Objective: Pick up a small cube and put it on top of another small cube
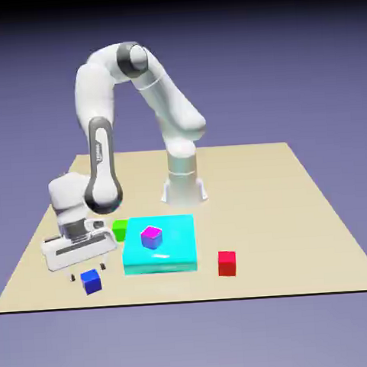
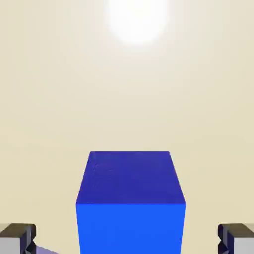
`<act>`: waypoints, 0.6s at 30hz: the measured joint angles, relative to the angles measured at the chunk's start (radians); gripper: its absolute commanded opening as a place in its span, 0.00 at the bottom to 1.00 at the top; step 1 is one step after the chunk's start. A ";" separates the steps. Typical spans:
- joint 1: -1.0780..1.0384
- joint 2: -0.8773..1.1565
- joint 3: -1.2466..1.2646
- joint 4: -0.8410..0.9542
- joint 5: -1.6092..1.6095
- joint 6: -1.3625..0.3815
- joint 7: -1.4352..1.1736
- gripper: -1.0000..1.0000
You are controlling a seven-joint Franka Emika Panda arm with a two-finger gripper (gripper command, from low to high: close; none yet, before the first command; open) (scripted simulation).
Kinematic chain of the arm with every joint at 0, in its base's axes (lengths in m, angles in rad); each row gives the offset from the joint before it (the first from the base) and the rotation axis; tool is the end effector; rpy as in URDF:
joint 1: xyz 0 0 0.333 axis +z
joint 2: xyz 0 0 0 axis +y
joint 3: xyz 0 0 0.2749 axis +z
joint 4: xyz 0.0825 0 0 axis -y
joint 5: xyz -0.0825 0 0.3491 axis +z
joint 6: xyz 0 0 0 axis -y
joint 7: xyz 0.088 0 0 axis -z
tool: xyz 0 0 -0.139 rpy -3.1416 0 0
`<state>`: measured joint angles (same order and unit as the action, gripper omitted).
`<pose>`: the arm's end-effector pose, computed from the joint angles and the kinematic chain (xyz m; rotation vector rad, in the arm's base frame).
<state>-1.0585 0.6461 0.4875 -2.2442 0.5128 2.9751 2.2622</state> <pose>0.4248 -0.2765 0.0826 0.4218 2.7665 0.3374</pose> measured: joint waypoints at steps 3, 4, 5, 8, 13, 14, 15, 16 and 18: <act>-0.012 -0.036 0.006 -0.014 0.003 -0.022 0.003 0.00; -0.024 -0.072 0.012 -0.028 0.007 -0.046 0.006 0.00; -0.036 -0.108 0.018 -0.042 0.010 -0.069 0.008 0.00; -0.059 -0.210 0.021 -0.084 0.017 -0.135 0.009 0.00; 0.070 -0.298 -0.160 -0.146 -0.024 -0.194 -0.086 0.00; 0.096 -0.316 -0.197 -0.158 -0.032 -0.205 -0.105 0.00; 0.121 -0.333 -0.233 -0.171 -0.040 -0.217 -0.124 0.00; 0.147 -0.351 -0.269 -0.183 -0.049 -0.229 -0.143 0.00; 0.199 -0.386 -0.342 -0.208 -0.065 -0.252 -0.181 0.00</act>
<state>-0.8600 0.2603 0.1460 -2.4521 0.4480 2.7228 2.0808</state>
